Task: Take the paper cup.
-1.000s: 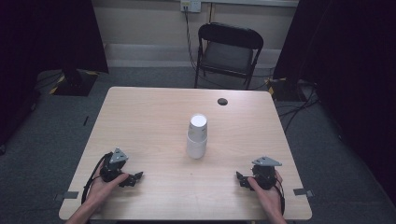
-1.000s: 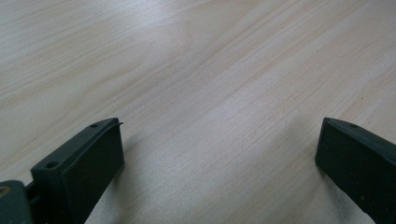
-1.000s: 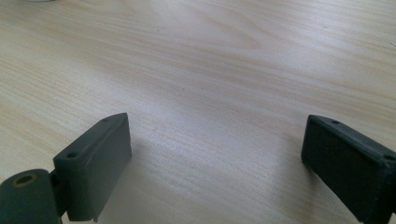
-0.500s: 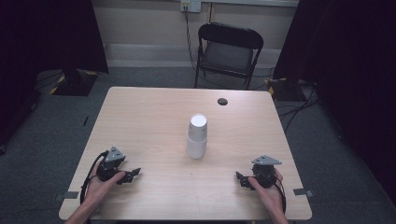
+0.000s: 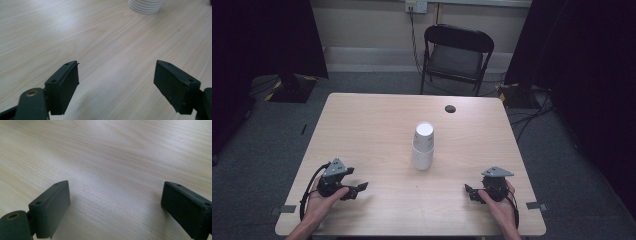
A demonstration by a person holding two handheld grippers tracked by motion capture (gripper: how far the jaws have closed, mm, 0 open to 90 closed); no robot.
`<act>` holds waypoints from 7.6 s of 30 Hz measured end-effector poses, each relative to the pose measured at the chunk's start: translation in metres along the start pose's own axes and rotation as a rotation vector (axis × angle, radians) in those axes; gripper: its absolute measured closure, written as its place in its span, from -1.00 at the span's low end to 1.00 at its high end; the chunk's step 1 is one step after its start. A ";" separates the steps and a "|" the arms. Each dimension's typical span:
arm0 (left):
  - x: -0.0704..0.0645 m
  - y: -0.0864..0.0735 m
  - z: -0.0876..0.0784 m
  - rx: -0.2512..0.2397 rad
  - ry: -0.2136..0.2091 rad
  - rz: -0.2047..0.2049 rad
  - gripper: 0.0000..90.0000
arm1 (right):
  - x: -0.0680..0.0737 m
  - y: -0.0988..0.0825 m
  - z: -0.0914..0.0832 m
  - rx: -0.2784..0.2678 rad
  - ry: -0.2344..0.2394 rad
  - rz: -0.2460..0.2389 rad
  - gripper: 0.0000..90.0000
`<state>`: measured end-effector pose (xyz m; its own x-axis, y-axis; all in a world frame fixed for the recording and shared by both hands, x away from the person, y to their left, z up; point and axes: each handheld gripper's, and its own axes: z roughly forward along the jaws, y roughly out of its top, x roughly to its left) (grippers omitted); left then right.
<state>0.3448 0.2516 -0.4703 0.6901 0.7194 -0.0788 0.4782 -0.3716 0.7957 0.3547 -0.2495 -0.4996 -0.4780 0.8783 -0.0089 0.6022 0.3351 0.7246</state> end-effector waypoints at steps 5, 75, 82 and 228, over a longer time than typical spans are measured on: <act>-0.004 0.008 0.000 -0.025 -0.041 0.009 -0.53 | 0.000 0.001 0.001 -0.001 0.000 -0.001 -0.82; -0.059 0.169 0.067 -0.235 -0.162 0.167 -0.64 | 0.000 0.001 0.001 -0.002 -0.003 -0.003 -0.81; -0.053 0.176 0.077 -0.254 -0.181 0.147 -0.64 | 0.000 0.001 0.001 -0.003 -0.003 -0.003 -0.81; -0.040 0.130 -0.008 -0.333 -0.271 0.032 -0.24 | 0.002 0.001 -0.001 -0.024 -0.020 0.029 -0.55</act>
<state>0.3745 0.1792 -0.3590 0.8405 0.5143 -0.1705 0.2838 -0.1499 0.9471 0.3530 -0.2476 -0.4982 -0.4479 0.8941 -0.0015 0.6000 0.3018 0.7408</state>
